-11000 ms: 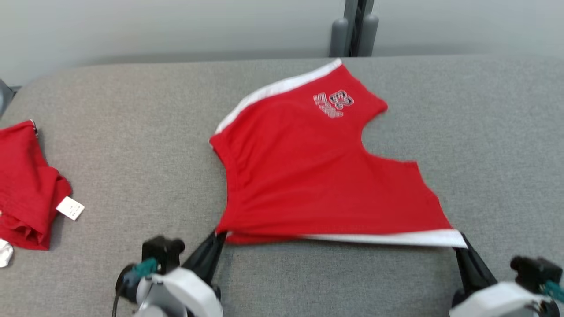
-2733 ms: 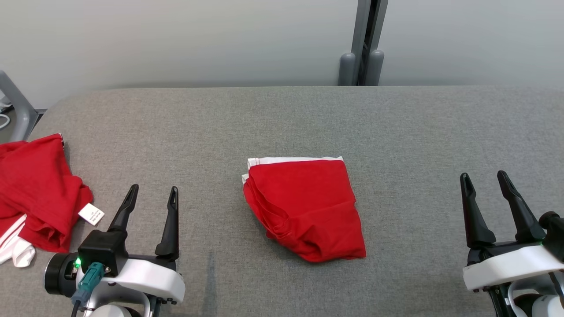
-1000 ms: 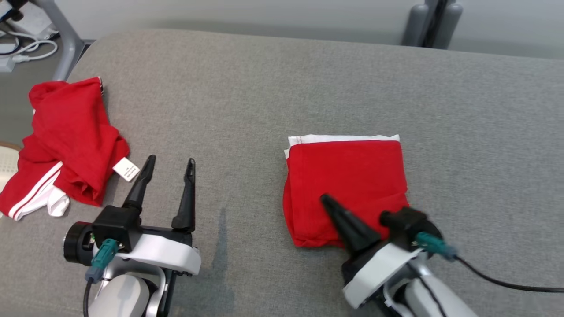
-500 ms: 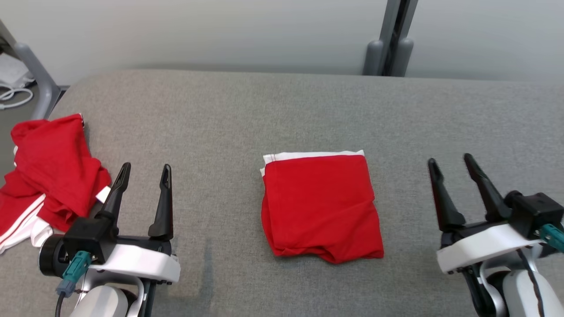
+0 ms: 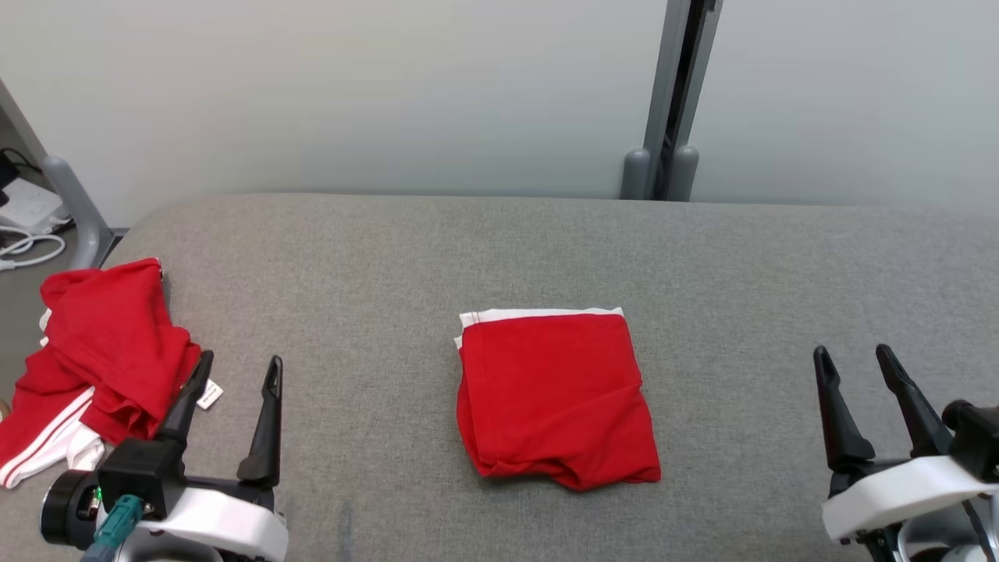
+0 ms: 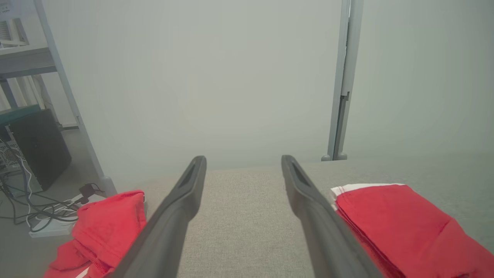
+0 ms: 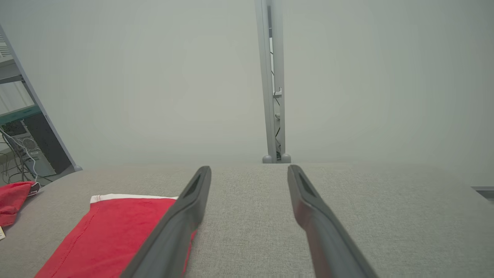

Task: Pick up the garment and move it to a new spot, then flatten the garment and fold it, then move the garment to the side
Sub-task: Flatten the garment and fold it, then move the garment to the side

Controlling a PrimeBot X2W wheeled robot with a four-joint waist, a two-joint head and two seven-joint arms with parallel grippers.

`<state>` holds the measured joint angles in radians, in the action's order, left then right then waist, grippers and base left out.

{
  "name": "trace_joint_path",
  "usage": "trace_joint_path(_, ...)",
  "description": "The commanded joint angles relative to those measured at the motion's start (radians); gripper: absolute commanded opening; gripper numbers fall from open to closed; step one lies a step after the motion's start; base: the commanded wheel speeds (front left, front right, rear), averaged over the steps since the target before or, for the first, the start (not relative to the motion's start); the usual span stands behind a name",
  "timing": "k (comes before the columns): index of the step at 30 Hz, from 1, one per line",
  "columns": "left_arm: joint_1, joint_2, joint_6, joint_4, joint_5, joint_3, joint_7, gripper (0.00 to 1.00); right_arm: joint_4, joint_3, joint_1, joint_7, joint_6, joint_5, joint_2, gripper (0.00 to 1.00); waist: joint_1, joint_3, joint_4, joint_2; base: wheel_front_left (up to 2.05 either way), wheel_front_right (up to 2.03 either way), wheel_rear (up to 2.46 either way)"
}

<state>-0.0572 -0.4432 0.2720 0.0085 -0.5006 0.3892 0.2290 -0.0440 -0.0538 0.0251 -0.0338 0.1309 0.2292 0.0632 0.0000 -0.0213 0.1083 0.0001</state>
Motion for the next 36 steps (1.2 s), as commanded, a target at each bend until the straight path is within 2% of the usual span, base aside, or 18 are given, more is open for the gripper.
trace_joint_path(1, 0.011, -0.010, -0.007, -0.003, 0.001, 0.002, -0.004, 1.00, 0.011, -0.006, -0.016, 0.007, 0.000, -0.001, 0.003, 1.00, 0.0000, -0.009, -0.004, -0.0001, 0.00, 0.00, 0.00)
trace_joint_path(17, 0.048, -0.026, -0.033, 0.015, -0.019, 0.042, -0.039, 1.00, 0.126, -0.054, -0.152, 0.069, 0.000, -0.003, -0.010, 1.00, 0.0000, -0.053, -0.028, -0.0001, 0.00, 0.00, 0.00)
trace_joint_path(36, 0.039, -0.029, -0.029, 0.030, -0.036, 0.045, -0.041, 1.00, 0.139, -0.045, -0.138, 0.072, 0.000, 0.004, -0.011, 1.00, 0.0000, -0.044, -0.046, -0.0001, 0.00, 0.00, 0.00)
